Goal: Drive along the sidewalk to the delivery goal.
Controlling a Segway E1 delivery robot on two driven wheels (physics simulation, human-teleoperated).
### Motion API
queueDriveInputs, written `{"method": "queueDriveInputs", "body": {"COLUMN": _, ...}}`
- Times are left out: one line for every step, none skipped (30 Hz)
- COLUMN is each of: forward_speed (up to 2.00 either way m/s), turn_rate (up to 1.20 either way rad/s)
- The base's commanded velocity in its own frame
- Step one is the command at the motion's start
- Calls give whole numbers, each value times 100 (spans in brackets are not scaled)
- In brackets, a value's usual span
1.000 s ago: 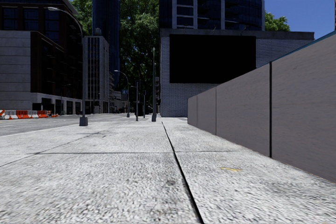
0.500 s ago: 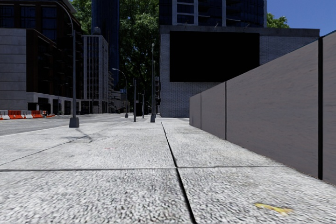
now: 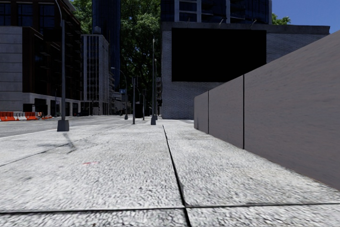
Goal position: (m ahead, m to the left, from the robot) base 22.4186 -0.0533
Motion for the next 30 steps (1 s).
{"method": "queueDriveInputs", "body": {"forward_speed": 200, "turn_rate": 0}}
{"method": "queueDriveInputs", "body": {"forward_speed": 200, "turn_rate": 0}}
{"method": "queueDriveInputs", "body": {"forward_speed": 200, "turn_rate": 0}}
{"method": "queueDriveInputs", "body": {"forward_speed": 200, "turn_rate": 0}}
{"method": "queueDriveInputs", "body": {"forward_speed": 200, "turn_rate": 0}}
{"method": "queueDriveInputs", "body": {"forward_speed": 200, "turn_rate": 0}}
{"method": "queueDriveInputs", "body": {"forward_speed": 200, "turn_rate": 0}}
{"method": "queueDriveInputs", "body": {"forward_speed": 200, "turn_rate": 0}}
{"method": "queueDriveInputs", "body": {"forward_speed": 200, "turn_rate": 0}}
{"method": "queueDriveInputs", "body": {"forward_speed": 200, "turn_rate": 0}}
{"method": "queueDriveInputs", "body": {"forward_speed": 200, "turn_rate": 0}}
{"method": "queueDriveInputs", "body": {"forward_speed": 200, "turn_rate": 0}}
{"method": "queueDriveInputs", "body": {"forward_speed": 200, "turn_rate": 0}}
{"method": "queueDriveInputs", "body": {"forward_speed": 200, "turn_rate": 0}}
{"method": "queueDriveInputs", "body": {"forward_speed": 200, "turn_rate": 0}}
{"method": "queueDriveInputs", "body": {"forward_speed": 200, "turn_rate": 0}}
{"method": "queueDriveInputs", "body": {"forward_speed": 200, "turn_rate": 0}}
{"method": "queueDriveInputs", "body": {"forward_speed": 200, "turn_rate": 0}}
{"method": "queueDriveInputs", "body": {"forward_speed": 200, "turn_rate": 0}}
{"method": "queueDriveInputs", "body": {"forward_speed": 200, "turn_rate": 0}}
{"method": "queueDriveInputs", "body": {"forward_speed": 200, "turn_rate": 0}}
{"method": "queueDriveInputs", "body": {"forward_speed": 200, "turn_rate": 0}}
{"method": "queueDriveInputs", "body": {"forward_speed": 200, "turn_rate": 0}}
{"method": "queueDriveInputs", "body": {"forward_speed": 200, "turn_rate": 0}}
{"method": "queueDriveInputs", "body": {"forward_speed": 200, "turn_rate": 0}}
{"method": "queueDriveInputs", "body": {"forward_speed": 200, "turn_rate": 0}}
{"method": "queueDriveInputs", "body": {"forward_speed": 200, "turn_rate": 0}}
{"method": "queueDriveInputs", "body": {"forward_speed": 200, "turn_rate": 0}}
{"method": "queueDriveInputs", "body": {"forward_speed": 200, "turn_rate": 0}}
{"method": "queueDriveInputs", "body": {"forward_speed": 200, "turn_rate": 0}}
